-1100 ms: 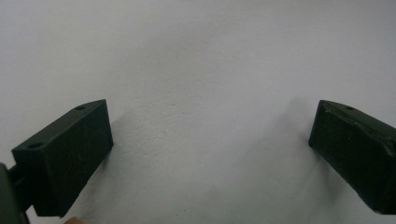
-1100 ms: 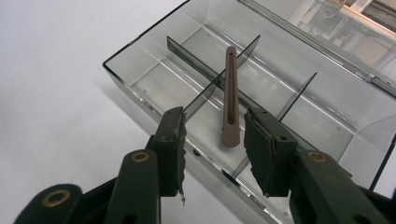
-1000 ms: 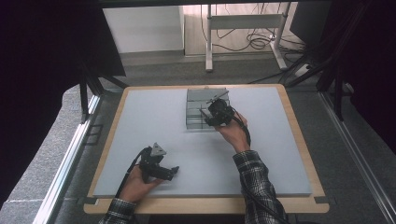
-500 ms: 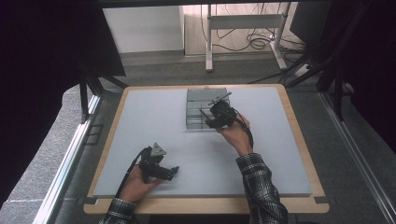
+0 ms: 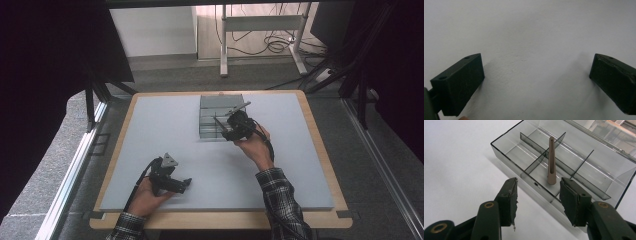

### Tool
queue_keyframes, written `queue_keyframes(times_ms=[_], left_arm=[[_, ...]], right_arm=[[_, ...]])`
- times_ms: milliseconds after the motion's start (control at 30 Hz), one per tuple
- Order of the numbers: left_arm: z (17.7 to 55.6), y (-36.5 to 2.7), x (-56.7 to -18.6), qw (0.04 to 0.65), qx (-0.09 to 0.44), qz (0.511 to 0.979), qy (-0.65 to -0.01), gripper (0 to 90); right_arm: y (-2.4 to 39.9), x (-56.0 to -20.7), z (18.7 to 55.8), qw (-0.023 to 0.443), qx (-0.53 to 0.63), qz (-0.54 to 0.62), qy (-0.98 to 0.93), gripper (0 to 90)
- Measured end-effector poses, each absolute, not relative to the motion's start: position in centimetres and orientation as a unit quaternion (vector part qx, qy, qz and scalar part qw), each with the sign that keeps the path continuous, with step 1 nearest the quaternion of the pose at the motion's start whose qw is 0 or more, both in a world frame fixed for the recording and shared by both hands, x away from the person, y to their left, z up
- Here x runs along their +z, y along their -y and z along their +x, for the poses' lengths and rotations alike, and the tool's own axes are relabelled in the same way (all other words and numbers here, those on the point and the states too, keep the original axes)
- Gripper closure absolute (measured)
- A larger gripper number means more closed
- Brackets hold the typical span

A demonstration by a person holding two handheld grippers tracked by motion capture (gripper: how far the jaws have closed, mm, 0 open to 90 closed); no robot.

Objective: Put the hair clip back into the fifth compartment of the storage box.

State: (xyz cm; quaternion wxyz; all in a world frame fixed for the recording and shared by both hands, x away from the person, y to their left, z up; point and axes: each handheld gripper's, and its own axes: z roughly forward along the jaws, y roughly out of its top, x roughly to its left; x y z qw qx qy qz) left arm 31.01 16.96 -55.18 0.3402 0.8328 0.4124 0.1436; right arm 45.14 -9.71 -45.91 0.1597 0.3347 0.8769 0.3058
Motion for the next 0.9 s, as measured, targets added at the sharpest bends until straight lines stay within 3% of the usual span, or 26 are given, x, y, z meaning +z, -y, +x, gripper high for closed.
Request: queue_keyframes(times_ms=[900], left_arm=[[31.0,-16.9,-55.2,0.34,0.144,0.833,-0.413,0.0]], right_arm=[[10.7,-45.3,43.4,0.16,0.31,0.325,-0.879,40.6]])
